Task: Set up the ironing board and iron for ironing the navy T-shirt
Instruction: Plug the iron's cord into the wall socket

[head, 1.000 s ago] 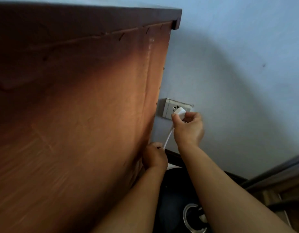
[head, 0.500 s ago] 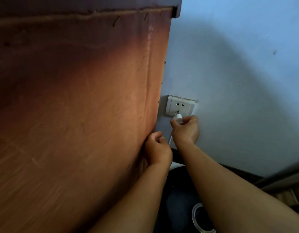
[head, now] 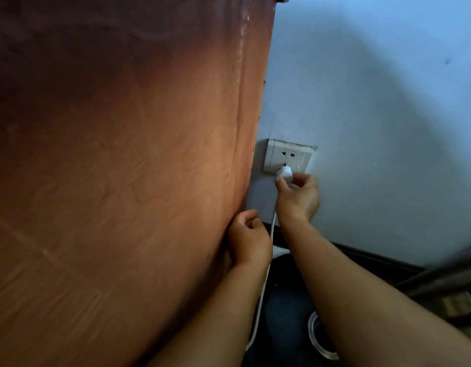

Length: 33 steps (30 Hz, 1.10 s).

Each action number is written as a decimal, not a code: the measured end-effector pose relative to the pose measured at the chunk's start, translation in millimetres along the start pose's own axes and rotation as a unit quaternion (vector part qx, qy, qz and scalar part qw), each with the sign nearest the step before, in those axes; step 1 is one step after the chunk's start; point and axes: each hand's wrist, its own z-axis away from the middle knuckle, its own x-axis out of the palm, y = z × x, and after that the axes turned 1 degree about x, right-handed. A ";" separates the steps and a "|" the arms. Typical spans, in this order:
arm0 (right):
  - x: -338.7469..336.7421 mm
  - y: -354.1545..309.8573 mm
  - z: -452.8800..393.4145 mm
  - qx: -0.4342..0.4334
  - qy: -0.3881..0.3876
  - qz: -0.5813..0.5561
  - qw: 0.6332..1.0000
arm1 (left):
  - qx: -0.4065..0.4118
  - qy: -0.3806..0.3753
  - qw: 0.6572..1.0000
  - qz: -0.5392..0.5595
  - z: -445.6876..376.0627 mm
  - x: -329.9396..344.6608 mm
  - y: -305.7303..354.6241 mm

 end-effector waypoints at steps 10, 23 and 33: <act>2.2 4.9 -11.2 0.008 -0.004 0.009 1.000 | -0.010 -0.015 1.000 0.022 1.6 1.7 7.7; -3.8 1.7 -14.5 -0.011 -0.012 0.041 0.999 | -0.032 -0.027 0.999 0.030 5.0 1.8 5.1; -6.4 5.5 -18.4 -0.038 -0.021 0.035 0.998 | -0.027 -0.018 0.997 0.064 5.4 1.9 9.9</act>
